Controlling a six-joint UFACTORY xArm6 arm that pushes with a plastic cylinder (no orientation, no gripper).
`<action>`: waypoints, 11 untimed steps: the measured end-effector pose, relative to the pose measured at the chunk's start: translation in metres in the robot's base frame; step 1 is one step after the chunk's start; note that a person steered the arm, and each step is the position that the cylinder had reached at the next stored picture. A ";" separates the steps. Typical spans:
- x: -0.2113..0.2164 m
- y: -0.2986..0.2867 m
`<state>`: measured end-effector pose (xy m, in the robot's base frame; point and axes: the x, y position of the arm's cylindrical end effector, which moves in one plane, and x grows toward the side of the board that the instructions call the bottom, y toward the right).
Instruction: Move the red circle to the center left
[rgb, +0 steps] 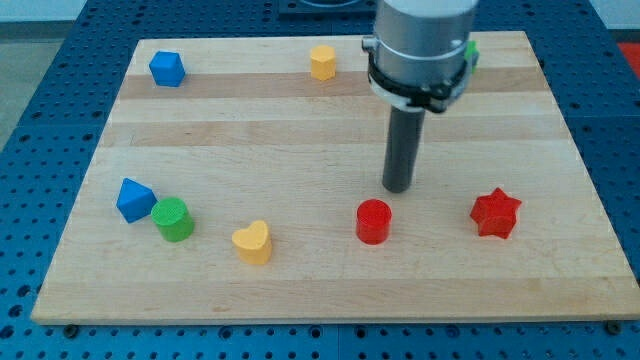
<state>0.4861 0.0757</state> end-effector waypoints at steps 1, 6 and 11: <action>0.054 0.003; -0.018 -0.066; -0.101 -0.125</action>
<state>0.3851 -0.0497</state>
